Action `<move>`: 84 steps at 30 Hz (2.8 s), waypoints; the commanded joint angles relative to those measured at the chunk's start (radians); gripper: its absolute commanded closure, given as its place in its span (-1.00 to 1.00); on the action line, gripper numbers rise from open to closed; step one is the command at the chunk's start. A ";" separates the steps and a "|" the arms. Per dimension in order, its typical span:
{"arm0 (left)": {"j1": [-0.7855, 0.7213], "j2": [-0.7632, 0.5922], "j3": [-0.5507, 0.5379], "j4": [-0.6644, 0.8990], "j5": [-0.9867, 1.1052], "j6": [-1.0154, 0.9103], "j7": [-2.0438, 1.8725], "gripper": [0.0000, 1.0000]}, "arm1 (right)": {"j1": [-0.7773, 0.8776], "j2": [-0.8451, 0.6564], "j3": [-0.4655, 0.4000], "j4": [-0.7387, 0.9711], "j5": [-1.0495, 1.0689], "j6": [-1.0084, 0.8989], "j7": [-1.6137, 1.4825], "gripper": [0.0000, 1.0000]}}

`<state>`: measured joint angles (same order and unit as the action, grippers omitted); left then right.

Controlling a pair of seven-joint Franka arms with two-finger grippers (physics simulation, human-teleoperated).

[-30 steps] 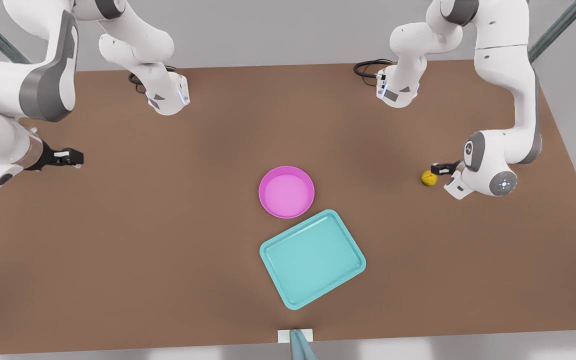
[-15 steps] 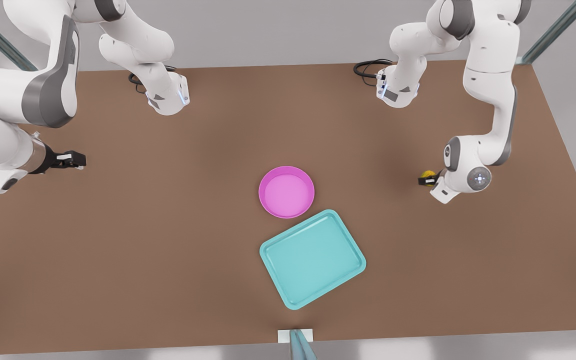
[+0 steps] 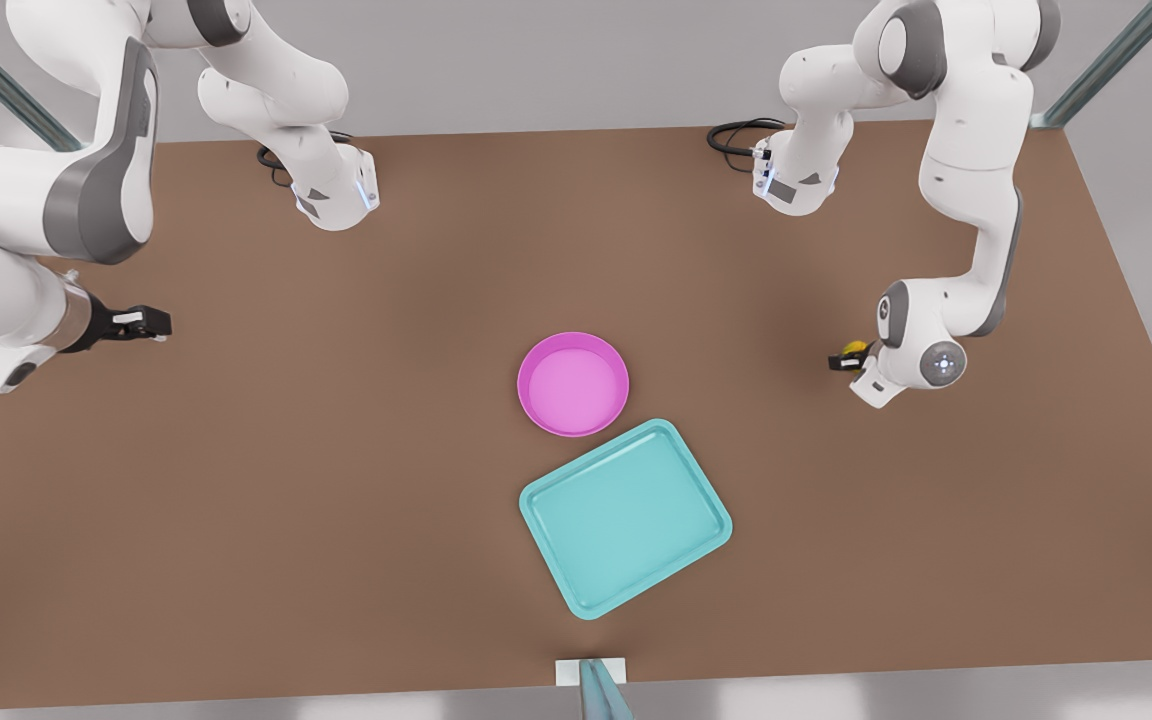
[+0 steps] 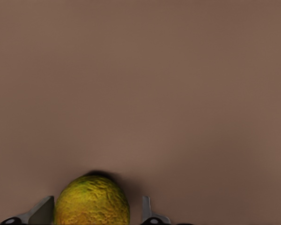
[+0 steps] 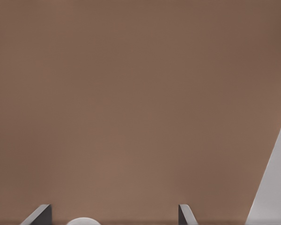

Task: Place the orange on the plate with the left arm and the plate on the tray with the right arm

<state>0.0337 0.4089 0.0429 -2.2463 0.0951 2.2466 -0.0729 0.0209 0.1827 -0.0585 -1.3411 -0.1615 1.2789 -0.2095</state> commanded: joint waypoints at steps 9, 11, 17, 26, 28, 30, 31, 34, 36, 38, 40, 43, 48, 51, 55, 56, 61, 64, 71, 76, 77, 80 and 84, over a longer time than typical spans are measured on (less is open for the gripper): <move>0.000 0.007 0.000 0.001 0.002 0.018 -0.013 -0.38 | -0.001 0.006 -0.007 0.000 0.000 0.000 -0.013 -1.00; 0.002 0.005 0.000 0.001 0.002 0.018 -0.013 -0.38 | -0.001 0.006 -0.007 0.000 0.000 0.000 -0.013 -1.00; -0.017 -0.027 -0.002 0.004 0.000 -0.051 -0.024 -0.38 | -0.001 0.008 -0.007 0.000 0.000 0.000 -0.013 -1.00; -0.526 0.067 -0.225 0.454 -0.190 -0.458 -0.714 -0.38 | 0.005 0.073 -0.014 -0.009 0.074 0.002 -0.005 -1.00; -0.669 0.175 -0.227 0.622 -0.244 -0.459 -0.880 -0.38 | 0.011 0.173 -0.032 -0.009 0.293 0.020 -0.001 -1.00; -0.722 0.275 -0.227 0.746 -0.255 -0.455 -0.935 -0.38 | 0.031 0.222 -0.032 -0.071 0.424 0.131 -0.001 -1.00; -0.730 0.307 -0.227 0.786 -0.256 -0.450 -0.936 -0.38 | 0.057 0.212 -0.030 -0.157 0.450 0.221 -0.001 -1.00; -0.733 0.364 -0.224 0.852 -0.250 -0.427 -0.946 -0.38 | 0.184 0.213 -0.023 -0.312 0.507 0.393 0.088 -1.00; -0.698 0.364 -0.215 0.867 -0.248 -0.410 -0.940 -0.38 | 0.247 0.224 -0.017 -0.404 0.556 0.540 0.104 -1.00; -0.680 0.369 -0.215 0.870 -0.252 -0.368 -0.940 -0.38 | 0.303 0.233 -0.011 -0.467 0.582 0.669 0.105 -1.00; -0.673 0.383 -0.213 0.898 -0.253 -0.348 -0.947 -0.44 | 0.358 0.241 0.011 -0.523 0.603 0.809 0.153 -1.00; -0.673 0.393 -0.213 0.899 -0.255 -0.288 -0.984 -1.00 | 0.373 0.253 0.028 -0.575 0.605 0.912 0.154 -1.00; -0.428 0.120 -0.074 0.964 -0.256 -0.838 -0.671 -1.00 | 0.488 0.314 0.095 -0.599 0.651 1.145 0.262 -1.00; -0.342 -0.034 0.222 1.105 -0.219 -1.067 -0.173 -1.00 | 0.560 0.394 0.115 -0.550 0.757 1.240 0.269 -1.00; -0.146 -0.279 0.002 0.865 -0.048 -0.795 -0.001 -1.00 | 0.583 0.436 0.141 -0.506 0.806 1.269 0.269 -1.00; -0.147 -0.256 0.008 0.892 -0.046 -0.805 -0.016 -1.00 | 0.590 0.440 0.141 -0.506 0.804 1.271 0.269 -1.00; -0.141 -0.254 0.014 0.892 -0.057 -0.808 -0.002 -1.00 | 0.593 0.466 0.143 -0.509 0.803 1.304 0.268 -1.00; -0.146 -0.226 0.008 0.928 -0.052 -0.817 -0.021 -1.00 | 0.593 0.480 0.147 -0.506 0.803 1.304 0.268 -1.00; -0.144 -0.183 0.006 0.981 -0.061 -0.817 -0.018 -1.00 | 0.593 0.485 0.149 -0.500 0.801 1.300 0.266 -0.61; -0.144 -0.188 0.006 1.002 -0.063 -0.817 -0.015 -1.00 | 0.591 0.488 0.149 -0.494 0.801 1.287 0.260 0.41; -0.144 -0.180 0.009 1.001 -0.058 -0.817 -0.016 -1.00 | 0.591 0.488 0.149 -0.494 0.801 1.289 0.257 0.47; -0.144 -0.168 0.014 1.001 -0.061 -0.812 -0.005 -1.00 | 0.591 0.489 0.149 -0.490 0.801 1.287 0.254 0.57; -0.143 -0.170 0.015 1.001 -0.063 -0.809 -0.004 -1.00 | 0.591 0.480 0.149 -0.486 0.800 1.286 0.252 0.57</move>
<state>-0.1077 0.2402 0.0580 -1.2461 0.0316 1.4362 -0.1814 0.6120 0.6658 0.0906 -1.8266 0.6465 2.5678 0.0117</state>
